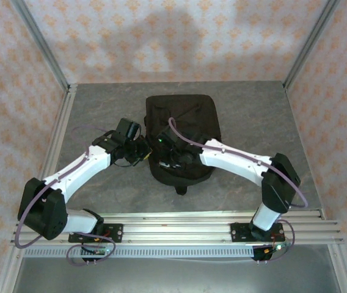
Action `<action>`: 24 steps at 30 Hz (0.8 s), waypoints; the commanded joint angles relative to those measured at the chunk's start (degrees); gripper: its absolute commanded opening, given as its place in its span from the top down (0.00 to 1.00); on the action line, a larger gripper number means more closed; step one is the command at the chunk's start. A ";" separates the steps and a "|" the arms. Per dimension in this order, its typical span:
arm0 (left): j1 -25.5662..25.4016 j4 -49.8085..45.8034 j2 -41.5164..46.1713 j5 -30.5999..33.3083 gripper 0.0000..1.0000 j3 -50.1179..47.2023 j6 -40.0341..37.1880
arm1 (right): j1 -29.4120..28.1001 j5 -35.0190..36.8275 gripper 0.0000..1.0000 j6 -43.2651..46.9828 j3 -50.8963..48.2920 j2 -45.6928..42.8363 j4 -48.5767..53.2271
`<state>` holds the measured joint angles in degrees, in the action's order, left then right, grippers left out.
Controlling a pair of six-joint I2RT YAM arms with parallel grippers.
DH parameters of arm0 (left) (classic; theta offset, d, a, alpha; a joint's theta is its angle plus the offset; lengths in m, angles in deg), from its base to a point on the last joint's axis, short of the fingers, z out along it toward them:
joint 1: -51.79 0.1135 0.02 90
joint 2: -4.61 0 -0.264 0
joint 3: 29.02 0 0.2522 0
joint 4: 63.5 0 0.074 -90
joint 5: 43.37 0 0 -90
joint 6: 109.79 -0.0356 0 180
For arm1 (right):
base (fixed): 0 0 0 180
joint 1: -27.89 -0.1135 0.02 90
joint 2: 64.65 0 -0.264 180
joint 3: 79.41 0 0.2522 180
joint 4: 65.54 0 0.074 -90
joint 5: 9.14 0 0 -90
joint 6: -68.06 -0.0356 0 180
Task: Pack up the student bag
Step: Zip the student bag at the center of the table.
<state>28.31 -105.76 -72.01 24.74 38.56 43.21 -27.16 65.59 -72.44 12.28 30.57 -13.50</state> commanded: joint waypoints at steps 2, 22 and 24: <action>0.81 -1.61 2.26 3.45 1.00 0.31 -0.07 | -1.03 6.63 1.00 -0.28 -2.02 -4.24 8.51; 0.13 0.45 3.09 1.51 1.00 -1.09 1.06 | -1.09 10.40 0.56 -9.67 -1.46 -8.13 2.29; 0.11 0.54 3.31 1.43 1.00 -1.07 1.22 | -1.54 12.24 0.54 -12.95 -2.13 -8.12 0.27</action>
<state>28.26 -105.62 -71.14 26.01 37.89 43.39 -28.08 74.29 -78.70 10.18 23.88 -9.06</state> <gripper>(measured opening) 0.043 0.448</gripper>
